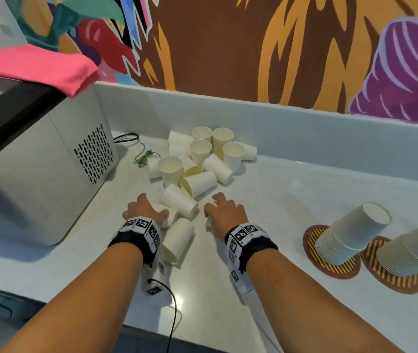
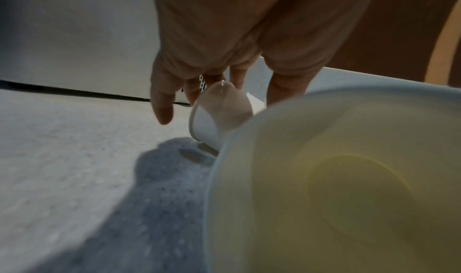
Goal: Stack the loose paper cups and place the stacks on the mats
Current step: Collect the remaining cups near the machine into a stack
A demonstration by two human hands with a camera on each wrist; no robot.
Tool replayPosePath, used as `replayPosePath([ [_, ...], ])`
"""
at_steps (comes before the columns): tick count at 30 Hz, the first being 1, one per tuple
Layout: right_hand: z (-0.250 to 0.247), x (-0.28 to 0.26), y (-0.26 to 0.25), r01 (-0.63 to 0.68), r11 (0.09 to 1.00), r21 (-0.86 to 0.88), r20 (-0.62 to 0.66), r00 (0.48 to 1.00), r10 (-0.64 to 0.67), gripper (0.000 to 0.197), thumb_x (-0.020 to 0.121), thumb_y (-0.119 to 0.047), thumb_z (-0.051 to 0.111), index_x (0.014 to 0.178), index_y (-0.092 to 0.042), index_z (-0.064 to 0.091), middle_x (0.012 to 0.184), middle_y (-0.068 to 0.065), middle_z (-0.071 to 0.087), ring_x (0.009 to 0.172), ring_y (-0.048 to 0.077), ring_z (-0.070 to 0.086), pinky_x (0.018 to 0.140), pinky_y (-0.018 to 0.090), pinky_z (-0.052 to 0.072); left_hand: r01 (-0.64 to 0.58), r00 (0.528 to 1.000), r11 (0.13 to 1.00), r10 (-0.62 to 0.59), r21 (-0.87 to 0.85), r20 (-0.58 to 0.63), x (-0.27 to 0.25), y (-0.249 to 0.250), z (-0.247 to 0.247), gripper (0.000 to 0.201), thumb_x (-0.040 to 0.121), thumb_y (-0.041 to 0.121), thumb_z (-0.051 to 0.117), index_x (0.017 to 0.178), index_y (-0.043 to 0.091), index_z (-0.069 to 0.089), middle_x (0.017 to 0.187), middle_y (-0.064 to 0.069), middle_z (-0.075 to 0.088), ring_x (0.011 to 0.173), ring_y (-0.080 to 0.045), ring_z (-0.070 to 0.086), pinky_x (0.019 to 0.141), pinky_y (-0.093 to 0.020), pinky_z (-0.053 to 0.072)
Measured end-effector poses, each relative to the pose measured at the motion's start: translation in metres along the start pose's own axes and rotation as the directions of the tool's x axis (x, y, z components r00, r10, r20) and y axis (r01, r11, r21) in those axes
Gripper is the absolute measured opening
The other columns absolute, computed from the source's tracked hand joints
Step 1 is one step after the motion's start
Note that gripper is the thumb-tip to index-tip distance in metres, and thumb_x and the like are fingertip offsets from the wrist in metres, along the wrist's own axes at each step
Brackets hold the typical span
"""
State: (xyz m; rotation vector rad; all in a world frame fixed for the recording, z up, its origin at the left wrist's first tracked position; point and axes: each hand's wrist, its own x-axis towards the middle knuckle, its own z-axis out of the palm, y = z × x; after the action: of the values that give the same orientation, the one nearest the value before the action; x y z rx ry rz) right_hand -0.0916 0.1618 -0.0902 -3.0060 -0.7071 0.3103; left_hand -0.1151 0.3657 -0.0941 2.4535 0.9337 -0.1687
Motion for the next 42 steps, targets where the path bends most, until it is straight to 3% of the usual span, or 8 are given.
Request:
replayPosePath([
  [8,-0.067,0.008,-0.003,-0.010,0.985,0.174,-0.329,0.942,0.068,0.022,0.093,-0.030,0.054,0.108,-0.016,0.061,0.120,0.007,0.052,0.106,0.030,0.050,0.085,0.042,0.046,-0.227,0.957,0.963,0.195,-0.142,-0.213,0.000,0.013,-0.024,0.041,0.092,0.020,0.060,0.130,0.006,0.056,0.131,-0.019,0.054,0.124,-0.037,0.047,0.101,-0.038,0.038],
  [14,-0.110,0.007,-0.022,0.177,0.779,0.602,-0.515,0.831,0.210,0.012,0.092,-0.023,0.058,0.090,-0.012,0.060,0.094,0.004,0.064,0.088,0.022,0.057,0.077,0.033,0.046,-0.365,0.927,0.893,0.321,-0.263,-0.193,-0.016,0.016,-0.038,0.018,0.080,0.024,0.074,0.085,0.009,0.065,0.155,-0.006,0.017,0.140,-0.023,0.026,0.108,-0.021,0.019],
  [17,-0.115,0.007,-0.035,0.277,0.707,0.650,-0.565,0.799,0.206,0.010,0.091,-0.020,0.060,0.086,-0.011,0.059,0.086,0.003,0.065,0.081,0.021,0.057,0.072,0.031,0.045,-0.384,0.922,0.871,0.343,-0.306,-0.182,-0.021,0.016,-0.043,0.028,0.070,0.022,0.081,0.066,0.012,0.055,0.136,-0.010,0.046,0.123,-0.024,0.048,0.094,-0.019,0.031],
  [22,-0.103,0.010,-0.050,0.356,0.769,0.532,-0.598,0.801,0.043,0.012,0.091,-0.020,0.060,0.086,-0.009,0.062,0.081,0.007,0.061,0.074,0.021,0.053,0.068,0.033,0.043,-0.387,0.922,0.841,0.339,-0.377,-0.190,-0.031,0.019,-0.046,0.057,0.062,0.021,0.083,0.105,0.016,0.045,0.095,0.000,0.056,0.087,-0.021,0.057,0.070,-0.028,0.043],
  [27,-0.090,0.011,-0.051,0.331,0.849,0.412,-0.557,0.829,-0.053,0.019,0.092,-0.019,0.057,0.082,-0.004,0.063,0.078,0.011,0.058,0.071,0.023,0.049,0.068,0.036,0.045,-0.370,0.928,0.824,0.352,-0.429,-0.123,-0.031,0.011,-0.043,0.108,0.059,0.021,0.087,0.144,0.025,0.021,0.111,0.002,0.054,0.100,-0.020,0.056,0.092,-0.033,0.046],
  [33,-0.080,0.009,-0.052,0.342,0.836,0.429,-0.386,0.906,-0.173,0.016,0.092,-0.012,0.056,0.095,-0.004,0.070,0.093,0.013,0.063,0.088,0.028,0.057,0.085,0.040,0.047,-0.416,0.906,0.822,0.409,-0.388,-0.106,-0.028,0.008,-0.036,0.101,0.061,0.018,0.086,0.142,0.026,0.027,0.126,-0.004,0.055,0.109,-0.024,0.057,0.092,-0.034,0.047],
  [37,-0.072,0.005,-0.046,0.309,0.782,0.541,-0.343,0.930,-0.130,0.049,0.084,0.011,0.051,0.129,-0.008,0.056,0.125,0.012,0.049,0.114,0.025,0.050,0.102,0.031,0.039,-0.434,0.900,0.818,0.410,-0.379,-0.146,-0.023,0.008,-0.033,0.091,0.062,0.016,0.085,0.137,0.025,0.035,0.118,0.000,0.057,0.108,-0.022,0.057,0.085,-0.028,0.043],
  [42,-0.054,-0.007,-0.032,0.190,0.967,0.171,0.156,0.964,-0.217,0.054,0.084,-0.007,0.062,0.132,-0.029,0.047,0.133,0.005,0.043,0.123,0.027,0.042,0.104,0.044,0.039,-0.405,0.914,0.842,0.381,-0.357,-0.139,-0.018,0.002,-0.027,0.094,0.066,0.015,0.082,0.143,0.027,0.030,0.126,-0.005,0.054,0.113,-0.024,0.053,0.085,-0.026,0.040],
])
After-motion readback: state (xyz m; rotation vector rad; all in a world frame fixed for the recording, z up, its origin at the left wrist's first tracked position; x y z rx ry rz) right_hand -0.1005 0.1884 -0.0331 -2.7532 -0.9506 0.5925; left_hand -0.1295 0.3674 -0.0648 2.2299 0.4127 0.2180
